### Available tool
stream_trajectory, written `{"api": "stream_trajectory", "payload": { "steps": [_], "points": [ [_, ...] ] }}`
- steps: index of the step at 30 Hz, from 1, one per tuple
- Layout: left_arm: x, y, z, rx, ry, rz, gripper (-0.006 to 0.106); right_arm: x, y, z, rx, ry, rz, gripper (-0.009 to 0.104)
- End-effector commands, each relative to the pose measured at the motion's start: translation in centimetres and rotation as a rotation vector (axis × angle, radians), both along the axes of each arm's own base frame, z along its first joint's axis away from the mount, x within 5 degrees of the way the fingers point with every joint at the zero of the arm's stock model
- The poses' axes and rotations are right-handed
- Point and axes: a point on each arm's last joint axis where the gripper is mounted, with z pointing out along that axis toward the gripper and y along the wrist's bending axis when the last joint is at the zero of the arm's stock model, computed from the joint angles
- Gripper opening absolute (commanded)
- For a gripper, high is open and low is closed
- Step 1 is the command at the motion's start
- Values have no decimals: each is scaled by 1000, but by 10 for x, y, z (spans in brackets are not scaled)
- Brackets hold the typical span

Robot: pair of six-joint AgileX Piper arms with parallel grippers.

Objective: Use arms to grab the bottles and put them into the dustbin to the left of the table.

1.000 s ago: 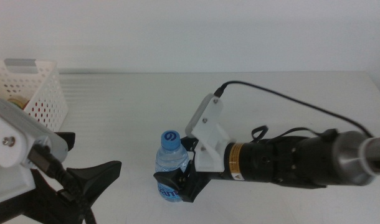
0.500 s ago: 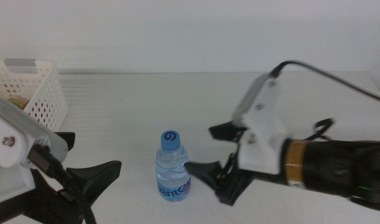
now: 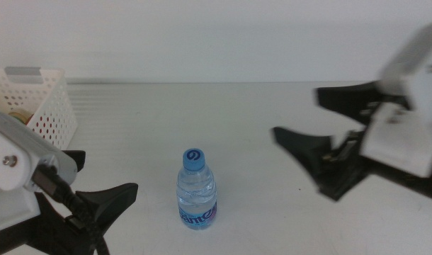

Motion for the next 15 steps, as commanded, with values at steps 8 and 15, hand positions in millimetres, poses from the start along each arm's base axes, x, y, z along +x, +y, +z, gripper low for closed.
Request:
{"api": "stream_trajectory", "payload": {
  "steps": [8, 15],
  "points": [
    [2, -2, 15, -68, -72, -1, 89, -40, -46, 17, -27, -101, -105, 80],
    [2, -2, 15, -68, -72, -1, 89, -57, -57, -7, -18, -72, -92, 79]
  ]
}}
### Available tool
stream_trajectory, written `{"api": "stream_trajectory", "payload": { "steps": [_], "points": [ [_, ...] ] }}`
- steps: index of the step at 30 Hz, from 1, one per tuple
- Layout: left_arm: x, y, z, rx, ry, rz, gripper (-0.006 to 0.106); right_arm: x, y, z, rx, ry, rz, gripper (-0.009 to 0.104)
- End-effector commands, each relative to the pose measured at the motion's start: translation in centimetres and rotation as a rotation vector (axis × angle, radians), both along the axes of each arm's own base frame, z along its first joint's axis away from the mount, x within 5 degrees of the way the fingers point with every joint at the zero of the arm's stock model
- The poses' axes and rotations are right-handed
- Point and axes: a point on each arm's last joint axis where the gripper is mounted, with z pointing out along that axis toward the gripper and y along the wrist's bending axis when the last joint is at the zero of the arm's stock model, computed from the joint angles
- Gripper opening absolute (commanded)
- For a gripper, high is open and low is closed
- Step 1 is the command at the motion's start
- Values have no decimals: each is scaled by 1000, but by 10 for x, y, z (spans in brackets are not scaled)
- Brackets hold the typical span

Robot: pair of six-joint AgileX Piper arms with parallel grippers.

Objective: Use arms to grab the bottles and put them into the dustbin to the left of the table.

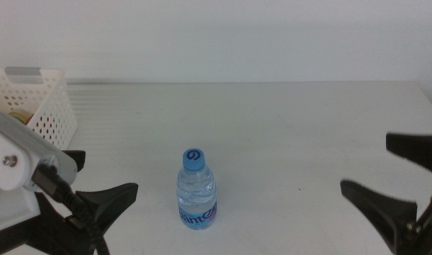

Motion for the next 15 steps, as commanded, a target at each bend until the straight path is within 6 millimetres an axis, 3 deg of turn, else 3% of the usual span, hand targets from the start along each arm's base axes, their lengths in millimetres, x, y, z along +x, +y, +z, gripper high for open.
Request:
{"api": "stream_trajectory", "payload": {
  "steps": [1, 15],
  "points": [
    [2, -2, 15, -68, -72, -1, 89, -2, -1, 9, 46, -69, 6, 79],
    [2, -2, 15, -54, -71, -2, 89, -2, -1, 7, 59, -53, 3, 79]
  ]
}}
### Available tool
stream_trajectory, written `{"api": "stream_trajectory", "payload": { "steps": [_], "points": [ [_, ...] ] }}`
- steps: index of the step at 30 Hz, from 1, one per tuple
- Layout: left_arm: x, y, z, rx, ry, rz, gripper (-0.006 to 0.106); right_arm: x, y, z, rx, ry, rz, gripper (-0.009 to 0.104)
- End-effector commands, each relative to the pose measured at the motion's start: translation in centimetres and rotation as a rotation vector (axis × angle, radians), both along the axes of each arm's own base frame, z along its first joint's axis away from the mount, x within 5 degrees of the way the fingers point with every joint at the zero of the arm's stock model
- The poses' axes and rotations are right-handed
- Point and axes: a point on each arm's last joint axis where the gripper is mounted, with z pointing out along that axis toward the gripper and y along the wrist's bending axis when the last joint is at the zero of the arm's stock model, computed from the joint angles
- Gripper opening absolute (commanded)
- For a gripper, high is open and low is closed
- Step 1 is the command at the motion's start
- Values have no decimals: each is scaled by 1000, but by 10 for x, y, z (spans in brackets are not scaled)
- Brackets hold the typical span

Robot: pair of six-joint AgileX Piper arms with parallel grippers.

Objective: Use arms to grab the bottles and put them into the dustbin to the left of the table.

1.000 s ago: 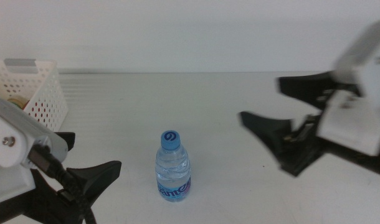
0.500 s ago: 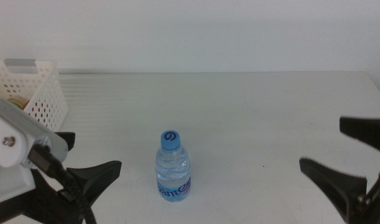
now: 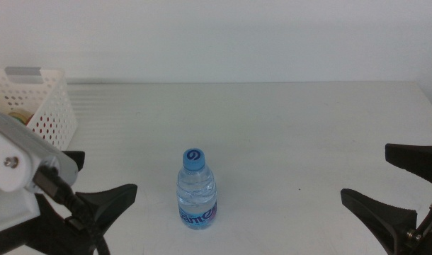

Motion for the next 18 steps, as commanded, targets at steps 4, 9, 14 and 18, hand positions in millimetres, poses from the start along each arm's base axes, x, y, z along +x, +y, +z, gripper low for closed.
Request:
{"api": "stream_trajectory", "payload": {
  "steps": [4, 9, 14, 18],
  "points": [
    [1, -2, 2, -44, -103, -19, 89, 1, 1, 16, 50, -91, 3, 79],
    [-4, 1, -28, -140, -185, -20, 89, 1, 1, 16, 50, -91, 3, 79],
    [-9, 6, -55, -264, -236, 4, 89, 1, 1, 16, 50, -91, 3, 79],
    [-14, 10, -78, -328, -269, 14, 89, 1, 1, 16, 50, -91, 3, 79]
  ]
}}
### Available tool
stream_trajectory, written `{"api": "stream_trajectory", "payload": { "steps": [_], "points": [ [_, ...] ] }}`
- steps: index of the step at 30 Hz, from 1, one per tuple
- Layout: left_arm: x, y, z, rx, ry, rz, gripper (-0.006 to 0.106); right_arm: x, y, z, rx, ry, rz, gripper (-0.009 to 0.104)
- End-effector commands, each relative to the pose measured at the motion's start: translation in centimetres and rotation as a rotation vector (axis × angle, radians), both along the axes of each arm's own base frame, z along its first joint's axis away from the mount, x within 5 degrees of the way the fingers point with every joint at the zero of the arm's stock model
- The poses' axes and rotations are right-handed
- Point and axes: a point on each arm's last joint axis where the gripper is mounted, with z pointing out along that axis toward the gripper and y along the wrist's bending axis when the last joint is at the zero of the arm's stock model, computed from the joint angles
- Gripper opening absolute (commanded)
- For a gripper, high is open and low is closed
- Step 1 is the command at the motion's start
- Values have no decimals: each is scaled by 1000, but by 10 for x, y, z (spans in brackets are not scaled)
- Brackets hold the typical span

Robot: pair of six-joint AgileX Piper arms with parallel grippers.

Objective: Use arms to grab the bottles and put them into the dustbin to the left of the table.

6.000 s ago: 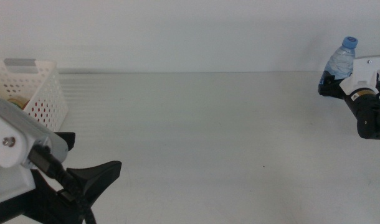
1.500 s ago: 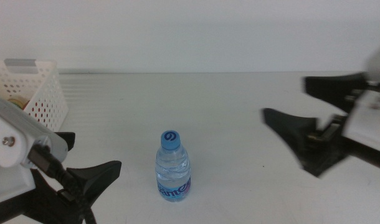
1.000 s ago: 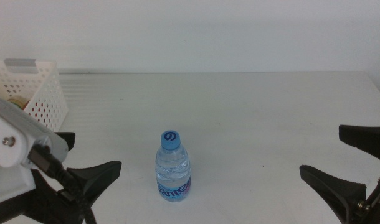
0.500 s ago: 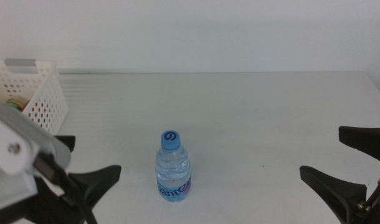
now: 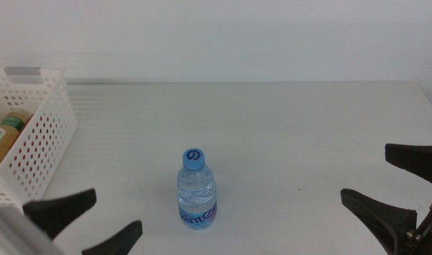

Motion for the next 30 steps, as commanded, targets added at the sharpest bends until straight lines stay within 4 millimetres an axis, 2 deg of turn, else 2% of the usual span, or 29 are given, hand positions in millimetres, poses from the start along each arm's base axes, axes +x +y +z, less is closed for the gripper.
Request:
{"api": "stream_trajectory", "payload": {
  "steps": [1, 5, 10, 14, 19, 30],
  "points": [
    [-1, 1, 7, -144, -104, 9, 89, 1, 1, 16, 50, -90, 2, 79],
    [-8, 5, -11, -158, -122, -4, 89, 1, 1, 16, 50, -90, 2, 79],
    [-5, 2, -15, -146, -108, -8, 89, 2, 1, 16, 50, -90, 2, 79],
    [3, -5, -21, -143, -67, -15, 89, 2, 1, 16, 50, -90, 2, 79],
    [14, -17, -25, -180, -97, -40, 89, 2, 1, 16, 50, -90, 2, 79],
    [44, -44, -49, -206, -35, -70, 89, 2, 1, 16, 49, -90, 2, 79]
  ]
}}
